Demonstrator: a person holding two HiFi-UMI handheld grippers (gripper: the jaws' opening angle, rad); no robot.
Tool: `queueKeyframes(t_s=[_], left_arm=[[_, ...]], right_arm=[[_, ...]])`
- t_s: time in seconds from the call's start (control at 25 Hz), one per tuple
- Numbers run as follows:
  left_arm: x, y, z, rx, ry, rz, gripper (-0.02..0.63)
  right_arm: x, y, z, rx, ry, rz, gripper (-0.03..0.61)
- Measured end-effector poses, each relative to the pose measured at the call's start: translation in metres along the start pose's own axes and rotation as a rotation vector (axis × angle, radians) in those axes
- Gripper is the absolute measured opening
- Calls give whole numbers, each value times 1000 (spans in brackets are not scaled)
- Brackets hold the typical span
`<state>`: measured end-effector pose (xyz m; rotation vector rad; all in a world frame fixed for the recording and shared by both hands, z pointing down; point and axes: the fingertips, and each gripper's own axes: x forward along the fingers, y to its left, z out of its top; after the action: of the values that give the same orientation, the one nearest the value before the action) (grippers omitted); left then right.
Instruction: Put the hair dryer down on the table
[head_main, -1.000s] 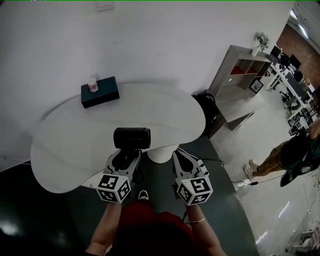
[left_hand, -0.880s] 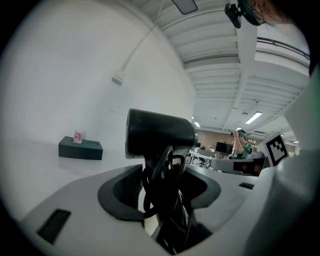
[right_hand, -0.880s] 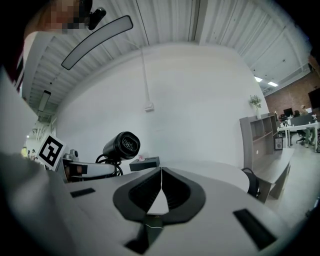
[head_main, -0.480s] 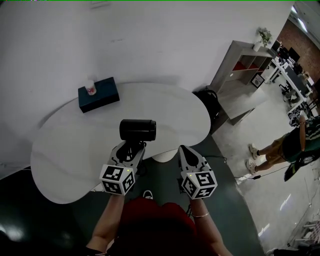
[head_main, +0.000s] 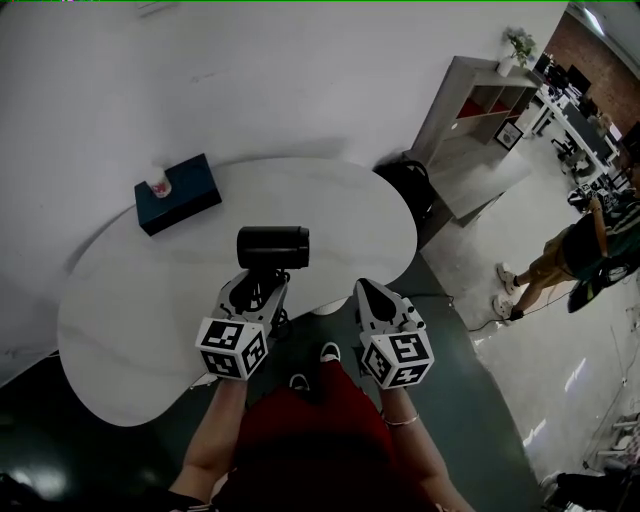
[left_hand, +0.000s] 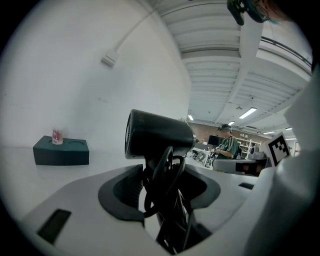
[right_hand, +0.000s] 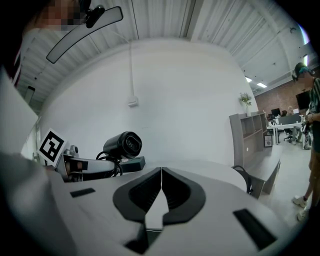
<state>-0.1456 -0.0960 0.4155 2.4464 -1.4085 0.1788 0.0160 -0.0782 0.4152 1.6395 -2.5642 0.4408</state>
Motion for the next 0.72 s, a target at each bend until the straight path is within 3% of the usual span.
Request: queueKeyframes(t_s=[0.72], left_arm=[[124, 22, 8, -4, 87, -1, 216]], right_arm=[[85, -73, 8, 14, 59, 20, 15]])
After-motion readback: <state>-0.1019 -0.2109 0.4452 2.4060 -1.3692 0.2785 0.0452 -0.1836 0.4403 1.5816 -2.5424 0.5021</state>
